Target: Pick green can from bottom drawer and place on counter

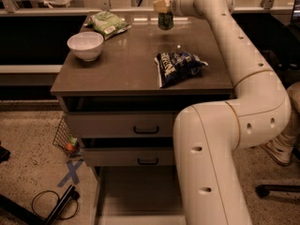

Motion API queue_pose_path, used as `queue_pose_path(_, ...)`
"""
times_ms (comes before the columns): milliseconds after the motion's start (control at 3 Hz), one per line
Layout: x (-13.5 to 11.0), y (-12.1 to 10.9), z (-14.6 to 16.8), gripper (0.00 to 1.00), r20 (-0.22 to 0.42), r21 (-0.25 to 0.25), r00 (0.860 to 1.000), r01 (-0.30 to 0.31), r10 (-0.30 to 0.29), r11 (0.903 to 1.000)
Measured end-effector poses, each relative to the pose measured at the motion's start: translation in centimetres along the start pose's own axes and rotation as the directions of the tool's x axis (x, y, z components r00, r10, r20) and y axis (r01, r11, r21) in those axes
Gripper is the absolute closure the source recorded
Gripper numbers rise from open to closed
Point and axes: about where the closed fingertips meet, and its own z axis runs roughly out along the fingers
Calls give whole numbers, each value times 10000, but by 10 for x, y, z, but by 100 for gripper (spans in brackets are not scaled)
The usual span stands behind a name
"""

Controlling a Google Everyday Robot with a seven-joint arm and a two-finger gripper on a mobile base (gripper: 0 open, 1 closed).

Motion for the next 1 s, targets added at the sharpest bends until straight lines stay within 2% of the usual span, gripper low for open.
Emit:
queue_pose_path(667, 33, -2, 24, 100, -241, 55, 9992, -332, 334, 9994)
queue_pose_path(1000, 34, 0, 26, 83, -264, 26, 9991, -336, 336, 9994)
